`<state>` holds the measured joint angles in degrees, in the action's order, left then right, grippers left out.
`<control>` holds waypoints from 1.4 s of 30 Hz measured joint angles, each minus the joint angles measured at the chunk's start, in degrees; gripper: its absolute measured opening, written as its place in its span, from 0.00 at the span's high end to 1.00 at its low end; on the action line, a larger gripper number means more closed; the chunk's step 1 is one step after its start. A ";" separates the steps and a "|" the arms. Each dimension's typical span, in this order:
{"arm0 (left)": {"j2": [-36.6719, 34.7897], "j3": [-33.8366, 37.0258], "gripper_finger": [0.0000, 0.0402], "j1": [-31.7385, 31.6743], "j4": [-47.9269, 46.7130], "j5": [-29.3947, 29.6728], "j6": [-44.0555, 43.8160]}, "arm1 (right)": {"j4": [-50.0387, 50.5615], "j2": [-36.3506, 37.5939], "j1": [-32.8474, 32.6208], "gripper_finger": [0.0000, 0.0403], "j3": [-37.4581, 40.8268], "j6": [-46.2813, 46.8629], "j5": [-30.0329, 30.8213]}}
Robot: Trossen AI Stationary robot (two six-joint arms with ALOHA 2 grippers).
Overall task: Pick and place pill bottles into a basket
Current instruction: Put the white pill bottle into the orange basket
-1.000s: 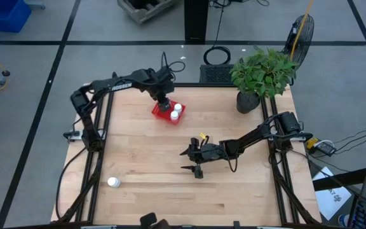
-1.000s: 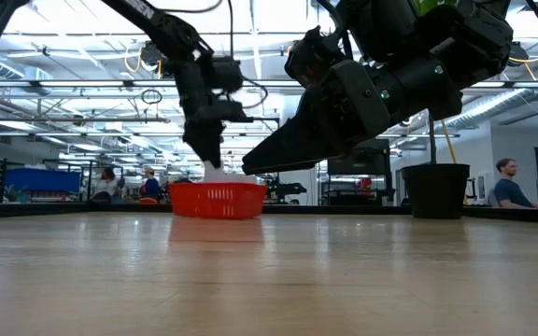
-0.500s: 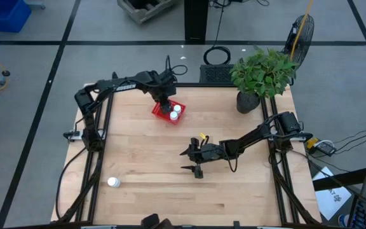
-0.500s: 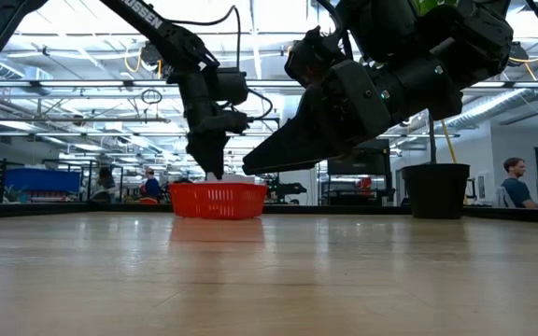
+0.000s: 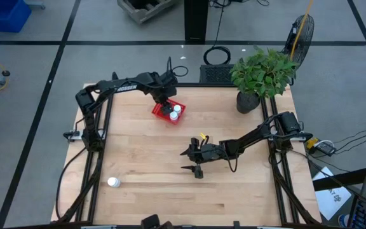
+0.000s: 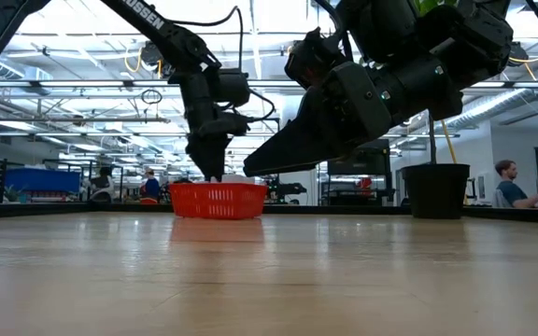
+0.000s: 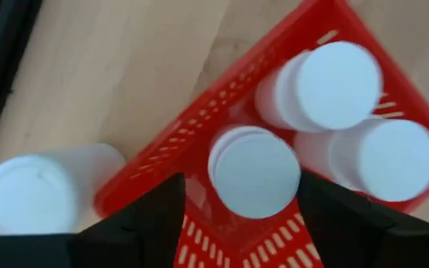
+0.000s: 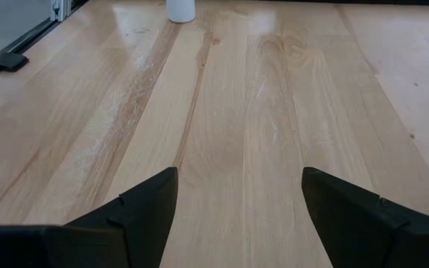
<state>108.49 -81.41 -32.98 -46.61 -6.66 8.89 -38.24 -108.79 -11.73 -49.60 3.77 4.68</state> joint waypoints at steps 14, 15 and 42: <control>-6.98 -1.72 0.33 -0.47 -2.54 7.29 2.82 | 0.37 0.00 0.00 0.31 0.00 0.00 -0.02; -7.70 -1.75 0.33 -1.11 -2.52 7.91 2.90 | 0.35 0.00 0.00 0.31 0.00 0.00 -0.02; -7.50 -1.81 0.32 -14.51 3.61 -0.65 -18.73 | 0.34 0.00 0.44 0.31 0.00 -1.52 -0.02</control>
<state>100.99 -83.22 -47.49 -43.00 -7.31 -9.84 -37.90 -108.79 -11.29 -49.60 2.26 4.67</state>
